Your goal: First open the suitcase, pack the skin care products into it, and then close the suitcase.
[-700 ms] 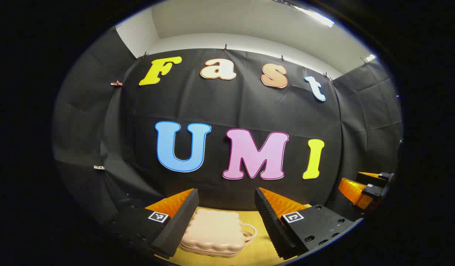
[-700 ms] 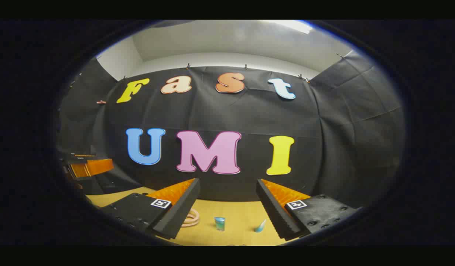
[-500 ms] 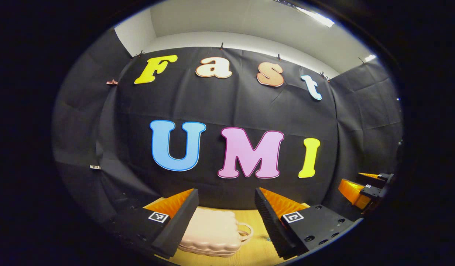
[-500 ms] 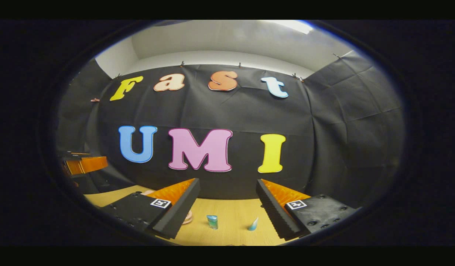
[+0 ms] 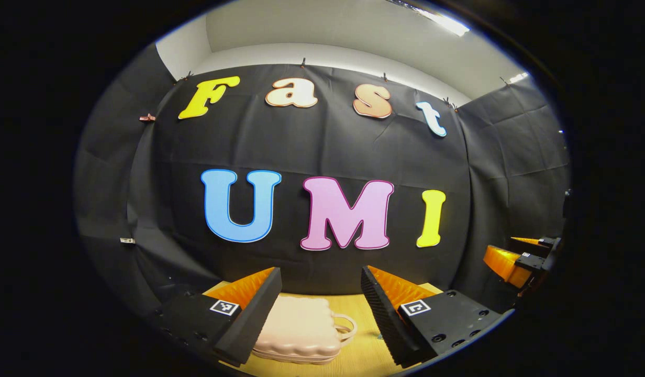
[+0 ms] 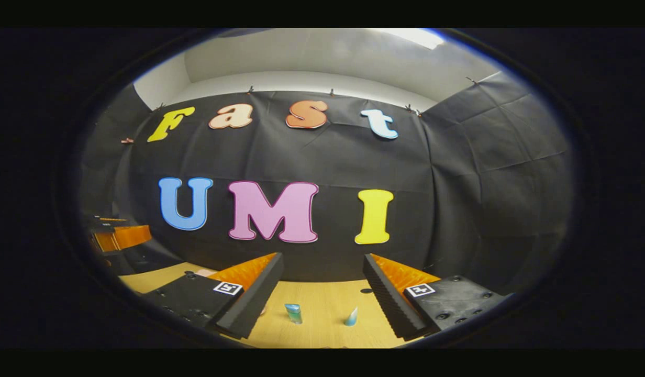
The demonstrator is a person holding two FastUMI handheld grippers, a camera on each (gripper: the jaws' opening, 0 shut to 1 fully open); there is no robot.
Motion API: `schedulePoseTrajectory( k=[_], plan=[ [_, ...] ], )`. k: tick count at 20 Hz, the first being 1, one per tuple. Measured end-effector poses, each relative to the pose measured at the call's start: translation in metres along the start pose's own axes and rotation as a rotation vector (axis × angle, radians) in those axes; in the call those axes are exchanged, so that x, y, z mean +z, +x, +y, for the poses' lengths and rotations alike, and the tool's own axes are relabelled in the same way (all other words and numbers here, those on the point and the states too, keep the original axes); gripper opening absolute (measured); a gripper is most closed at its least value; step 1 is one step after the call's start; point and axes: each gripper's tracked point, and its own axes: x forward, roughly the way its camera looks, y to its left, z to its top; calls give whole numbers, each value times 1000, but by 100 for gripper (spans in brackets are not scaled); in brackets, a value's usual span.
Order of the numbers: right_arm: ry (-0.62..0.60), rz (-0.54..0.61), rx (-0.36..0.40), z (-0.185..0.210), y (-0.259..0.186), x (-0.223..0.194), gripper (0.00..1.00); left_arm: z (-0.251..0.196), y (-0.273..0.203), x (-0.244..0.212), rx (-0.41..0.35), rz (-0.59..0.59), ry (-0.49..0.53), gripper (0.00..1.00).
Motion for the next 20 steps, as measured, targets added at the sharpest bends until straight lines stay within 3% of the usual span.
schedulePoseTrajectory(
  k=[10,16,20],
  plan=[
    [-36,-15,-22,-22,31,-4,95,-41,65,-50,-78,145,-68,96],
    [-35,5,-28,-41,52,-26,97,-88,128,-133,-130,303,-43,96],
    [-39,32,13,-42,62,-46,97,-105,164,-207,-104,459,-44,96]
  ],
)
